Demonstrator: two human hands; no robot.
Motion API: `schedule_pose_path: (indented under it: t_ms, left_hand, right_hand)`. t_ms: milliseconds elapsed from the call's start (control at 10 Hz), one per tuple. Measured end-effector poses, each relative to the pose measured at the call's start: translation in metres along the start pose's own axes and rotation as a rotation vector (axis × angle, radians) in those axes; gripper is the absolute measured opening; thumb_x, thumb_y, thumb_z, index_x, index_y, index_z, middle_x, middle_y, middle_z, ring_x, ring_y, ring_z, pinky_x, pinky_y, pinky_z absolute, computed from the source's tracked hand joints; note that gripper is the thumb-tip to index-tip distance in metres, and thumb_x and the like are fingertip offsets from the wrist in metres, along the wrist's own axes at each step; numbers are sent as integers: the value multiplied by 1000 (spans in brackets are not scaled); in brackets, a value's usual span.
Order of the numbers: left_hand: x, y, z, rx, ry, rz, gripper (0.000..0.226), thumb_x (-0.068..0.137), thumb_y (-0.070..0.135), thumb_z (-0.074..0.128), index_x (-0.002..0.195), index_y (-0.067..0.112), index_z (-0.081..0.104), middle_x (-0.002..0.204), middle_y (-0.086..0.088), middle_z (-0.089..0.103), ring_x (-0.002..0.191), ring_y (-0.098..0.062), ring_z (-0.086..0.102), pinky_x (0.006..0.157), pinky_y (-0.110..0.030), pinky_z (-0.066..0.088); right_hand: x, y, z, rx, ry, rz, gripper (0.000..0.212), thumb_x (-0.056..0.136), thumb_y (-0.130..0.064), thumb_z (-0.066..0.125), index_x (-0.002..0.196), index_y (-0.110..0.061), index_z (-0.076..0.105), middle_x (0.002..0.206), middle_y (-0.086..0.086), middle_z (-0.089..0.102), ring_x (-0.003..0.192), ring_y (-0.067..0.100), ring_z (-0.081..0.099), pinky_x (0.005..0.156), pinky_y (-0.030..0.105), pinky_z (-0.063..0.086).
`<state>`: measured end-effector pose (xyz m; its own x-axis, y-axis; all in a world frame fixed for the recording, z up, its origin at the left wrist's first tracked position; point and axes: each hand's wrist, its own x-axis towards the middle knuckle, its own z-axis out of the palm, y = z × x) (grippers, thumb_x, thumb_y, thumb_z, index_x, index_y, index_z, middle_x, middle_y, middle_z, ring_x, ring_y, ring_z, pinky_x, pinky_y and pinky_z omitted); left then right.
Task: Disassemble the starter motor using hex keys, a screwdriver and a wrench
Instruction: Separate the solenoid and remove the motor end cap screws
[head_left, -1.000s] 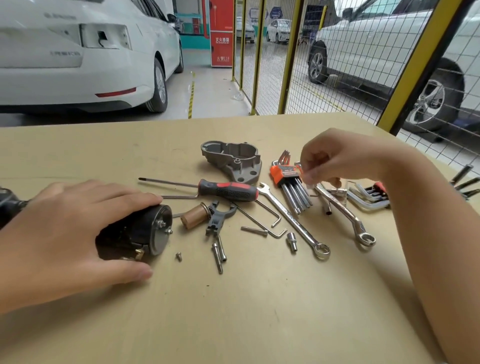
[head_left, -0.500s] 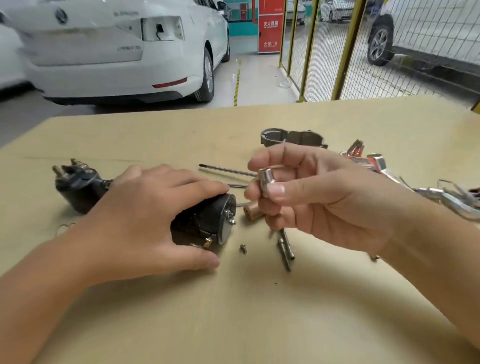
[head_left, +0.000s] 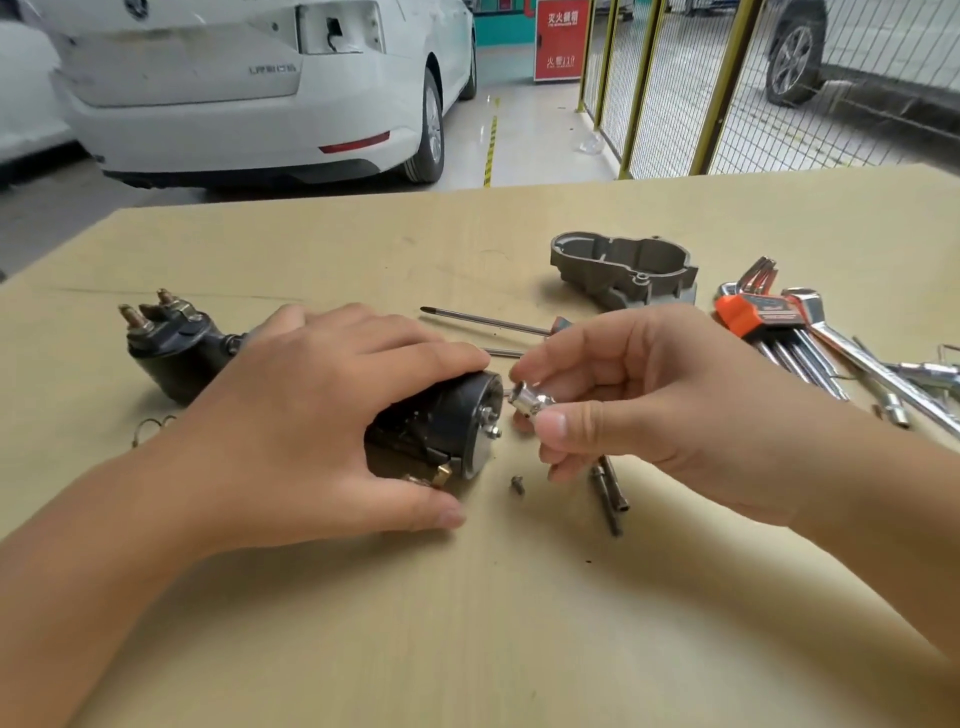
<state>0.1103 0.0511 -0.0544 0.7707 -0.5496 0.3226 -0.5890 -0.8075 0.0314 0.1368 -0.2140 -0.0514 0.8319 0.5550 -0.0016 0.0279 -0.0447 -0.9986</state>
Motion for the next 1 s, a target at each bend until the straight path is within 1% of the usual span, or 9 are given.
schedule_pose_path:
  t_ms: [200, 300, 400, 500, 600, 700, 800, 900, 1000]
  left_hand:
    - [1, 4, -4, 6, -14, -11, 88, 65, 88, 64, 142, 45, 56, 133, 25, 62, 121, -12, 61, 90, -54, 48]
    - [3, 3, -3, 8, 1, 6, 88, 65, 89, 64, 141, 46, 54, 134, 27, 61, 120, -11, 61, 88, -52, 48]
    - [3, -2, 3, 15, 32, 32, 88, 67, 91, 64, 143, 48, 51, 136, 30, 57, 118, -8, 60, 85, -52, 48]
    - [3, -10, 13, 14, 69, 38, 91, 66, 93, 66, 147, 53, 48, 140, 32, 54, 118, -7, 60, 86, -52, 47]
    - [2, -19, 21, 13, 57, -1, 97, 63, 93, 68, 149, 56, 43, 144, 34, 51, 123, -8, 59, 88, -57, 47]
    - [1, -31, 30, 11, -9, -51, 103, 59, 90, 73, 150, 55, 42, 146, 30, 50, 129, -11, 55, 96, -60, 48]
    - [3, -39, 37, 16, -75, -111, 110, 53, 87, 79, 151, 52, 44, 146, 22, 52, 131, -19, 55, 104, -61, 47]
    - [6, -36, 34, -24, -141, -171, 114, 48, 85, 83, 150, 49, 48, 146, 22, 53, 133, -20, 54, 106, -58, 45]
    - [11, -34, 36, -33, -150, -176, 117, 42, 84, 85, 148, 52, 48, 146, 23, 54, 134, -19, 54, 107, -56, 45]
  right_hand:
    - [0, 6, 9, -212, 56, -27, 14, 82, -1, 82, 91, -7, 74, 75, 14, 75, 65, 30, 74, 62, 41, 63]
    - [-1, 7, 18, -242, 99, -64, 12, 84, -2, 81, 92, -6, 72, 70, 12, 73, 58, 27, 73, 56, 38, 62]
    - [-1, 5, 22, -261, 127, -92, 8, 87, -6, 78, 90, -8, 71, 68, 9, 73, 57, 26, 73, 55, 42, 62]
    - [-2, 5, 25, -247, 144, -55, 6, 94, -9, 72, 90, -7, 68, 70, 14, 72, 62, 34, 74, 61, 56, 62]
    - [-1, 8, 30, -173, 159, 29, 14, 102, -18, 61, 89, -12, 63, 71, 17, 69, 64, 45, 73, 60, 56, 62]
    - [0, 9, 32, -150, 182, 54, 20, 104, -22, 57, 84, -22, 57, 69, 15, 69, 56, 38, 71, 46, 31, 53]
    - [-1, 9, 32, -239, 189, -5, 15, 99, -20, 65, 85, -22, 59, 70, 12, 71, 62, 35, 73, 59, 45, 62]
    - [-1, -3, 21, -473, 193, -210, 9, 91, -10, 74, 89, -13, 66, 80, 10, 69, 72, 31, 71, 71, 50, 61]
    - [-8, -37, -25, -661, 257, -388, 9, 88, -7, 77, 87, -10, 68, 76, 0, 68, 67, 19, 70, 65, 40, 59]
